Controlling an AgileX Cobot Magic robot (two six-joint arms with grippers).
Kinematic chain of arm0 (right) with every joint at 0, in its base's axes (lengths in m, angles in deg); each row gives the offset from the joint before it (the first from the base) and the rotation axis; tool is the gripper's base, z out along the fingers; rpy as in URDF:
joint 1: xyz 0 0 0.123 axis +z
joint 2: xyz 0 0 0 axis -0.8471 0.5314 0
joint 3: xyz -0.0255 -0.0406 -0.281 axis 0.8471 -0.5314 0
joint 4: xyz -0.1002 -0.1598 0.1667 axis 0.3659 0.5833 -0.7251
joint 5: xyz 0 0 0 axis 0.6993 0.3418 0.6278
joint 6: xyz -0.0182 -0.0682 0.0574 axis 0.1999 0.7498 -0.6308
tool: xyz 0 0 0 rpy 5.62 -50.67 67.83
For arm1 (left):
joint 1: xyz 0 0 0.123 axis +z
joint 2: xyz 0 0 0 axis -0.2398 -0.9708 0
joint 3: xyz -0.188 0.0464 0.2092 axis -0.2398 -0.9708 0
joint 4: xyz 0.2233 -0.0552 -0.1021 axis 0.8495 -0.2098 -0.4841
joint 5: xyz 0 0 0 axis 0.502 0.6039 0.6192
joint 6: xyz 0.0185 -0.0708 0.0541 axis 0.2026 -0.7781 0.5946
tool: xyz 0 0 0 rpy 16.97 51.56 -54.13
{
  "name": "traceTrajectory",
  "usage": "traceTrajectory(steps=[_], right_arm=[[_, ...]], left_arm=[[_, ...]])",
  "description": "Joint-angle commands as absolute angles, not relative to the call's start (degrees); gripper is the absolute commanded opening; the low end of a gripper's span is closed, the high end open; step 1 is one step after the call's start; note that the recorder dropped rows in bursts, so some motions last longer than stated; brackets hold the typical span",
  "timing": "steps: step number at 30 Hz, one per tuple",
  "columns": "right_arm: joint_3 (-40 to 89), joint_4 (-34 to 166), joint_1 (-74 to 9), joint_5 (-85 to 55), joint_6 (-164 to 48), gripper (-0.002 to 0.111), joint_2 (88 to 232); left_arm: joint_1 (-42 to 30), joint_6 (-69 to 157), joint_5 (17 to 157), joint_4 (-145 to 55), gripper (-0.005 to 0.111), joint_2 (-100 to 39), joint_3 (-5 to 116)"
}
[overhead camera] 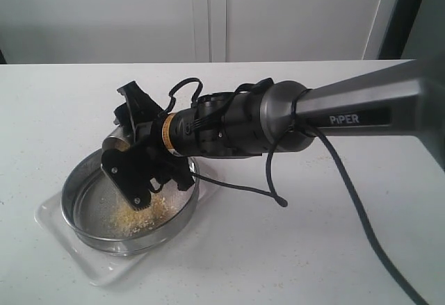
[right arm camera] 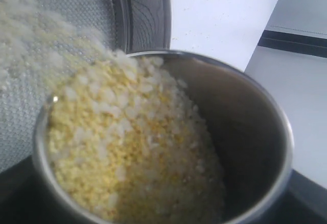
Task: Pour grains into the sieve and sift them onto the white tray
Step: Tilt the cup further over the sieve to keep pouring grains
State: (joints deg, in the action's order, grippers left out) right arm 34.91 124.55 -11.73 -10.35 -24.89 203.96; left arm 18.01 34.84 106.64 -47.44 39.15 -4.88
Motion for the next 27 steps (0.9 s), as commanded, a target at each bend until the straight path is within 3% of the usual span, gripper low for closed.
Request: traceTrajectory(steps=[1,27], right_arm=[[35.6,124.7,-11.7,-10.5,-22.2,0.000,203.7],[37.2,124.7,-11.0,-7.7,-19.4,0.000,203.8]], left_arm=[[17.7,35.0,107.6,-48.0,0.000,39.4,-5.5],[17.7,35.0,107.6,-48.0,0.000,39.4,-5.5]])
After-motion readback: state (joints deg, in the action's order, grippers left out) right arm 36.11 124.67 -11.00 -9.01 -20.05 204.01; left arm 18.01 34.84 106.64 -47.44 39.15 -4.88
